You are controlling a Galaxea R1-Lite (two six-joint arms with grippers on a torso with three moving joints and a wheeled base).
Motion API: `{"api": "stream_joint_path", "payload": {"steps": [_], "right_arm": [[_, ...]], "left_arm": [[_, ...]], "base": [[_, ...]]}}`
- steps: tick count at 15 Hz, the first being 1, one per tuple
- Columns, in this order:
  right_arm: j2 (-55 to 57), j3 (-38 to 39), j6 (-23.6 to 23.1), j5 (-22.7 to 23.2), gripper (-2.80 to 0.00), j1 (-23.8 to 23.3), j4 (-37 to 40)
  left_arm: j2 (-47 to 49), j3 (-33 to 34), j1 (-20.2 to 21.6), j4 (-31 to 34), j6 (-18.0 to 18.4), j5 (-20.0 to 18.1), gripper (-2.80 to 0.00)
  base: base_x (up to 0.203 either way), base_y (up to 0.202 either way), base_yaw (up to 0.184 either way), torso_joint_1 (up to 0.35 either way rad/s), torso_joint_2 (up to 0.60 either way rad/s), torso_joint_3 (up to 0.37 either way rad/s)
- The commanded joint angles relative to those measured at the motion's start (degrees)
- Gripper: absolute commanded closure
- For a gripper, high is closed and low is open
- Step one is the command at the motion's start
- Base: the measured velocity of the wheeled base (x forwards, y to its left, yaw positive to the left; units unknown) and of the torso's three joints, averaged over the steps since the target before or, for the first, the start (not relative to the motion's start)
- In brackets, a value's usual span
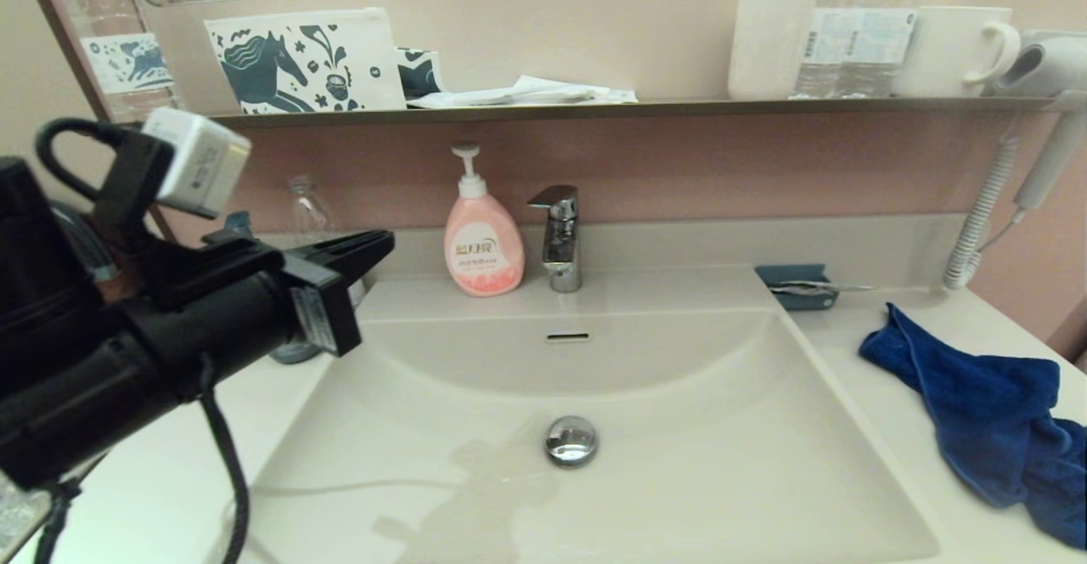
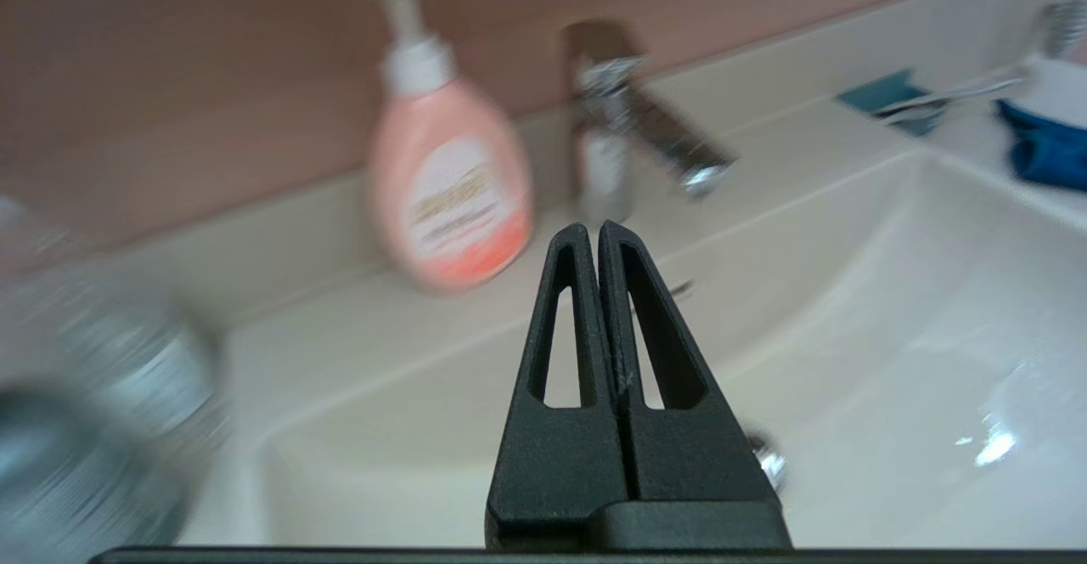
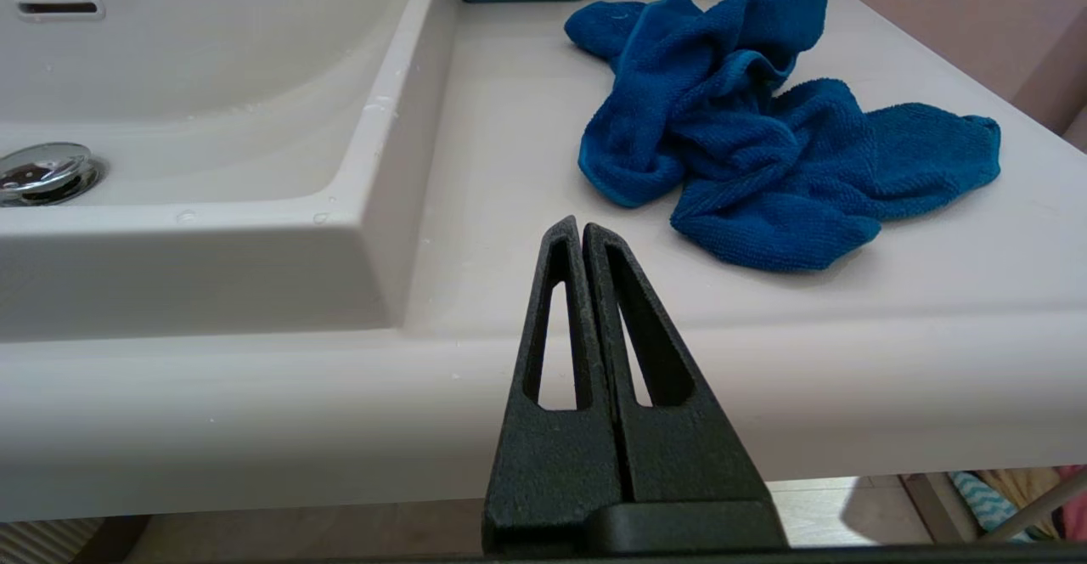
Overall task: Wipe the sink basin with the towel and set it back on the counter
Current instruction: Pick up the cloth
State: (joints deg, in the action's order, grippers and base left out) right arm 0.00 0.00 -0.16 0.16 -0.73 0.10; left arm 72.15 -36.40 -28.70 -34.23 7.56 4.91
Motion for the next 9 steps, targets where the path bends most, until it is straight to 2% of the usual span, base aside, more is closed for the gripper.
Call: {"api": "stream_joint_path", "payload": {"steps": [1,3,5,6,9], "right_arm": [[0.0,0.0,-0.02,0.02,0.0,0.03,-0.01],[0.0,0.0,-0.02,0.02,0.0,0.02,-0.01],[0.0,0.0,-0.02,0.02,0.0,-0.03,-0.01],[0.0,0.0,-0.02,0.02,0.0,-0.06,-0.01],[0.0,0.0,-0.02,0.02,0.0,-0.06,-0.01]], "left_arm": [[-10.94,6.15,4.74,-0.26,0.96,-0.96,0.0],[-16.03,7.44,12.56,-0.2,3.55,-2.2,0.0],[-20.76,6.72,21.58,-0.07,4.5,-4.66,0.0],[-24.23,6.8,24.81,0.18,4.71,-5.88,0.0],[-36.33,8.83,27.1,6.51,4.99,-7.74,0.0]], "base": [[0.0,0.0,0.0,0.0,0.0,0.0],[0.0,0.0,0.0,0.0,0.0,0.0],[0.0,0.0,0.0,0.0,0.0,0.0],[0.0,0.0,0.0,0.0,0.0,0.0],[0.0,0.0,0.0,0.0,0.0,0.0]]}}
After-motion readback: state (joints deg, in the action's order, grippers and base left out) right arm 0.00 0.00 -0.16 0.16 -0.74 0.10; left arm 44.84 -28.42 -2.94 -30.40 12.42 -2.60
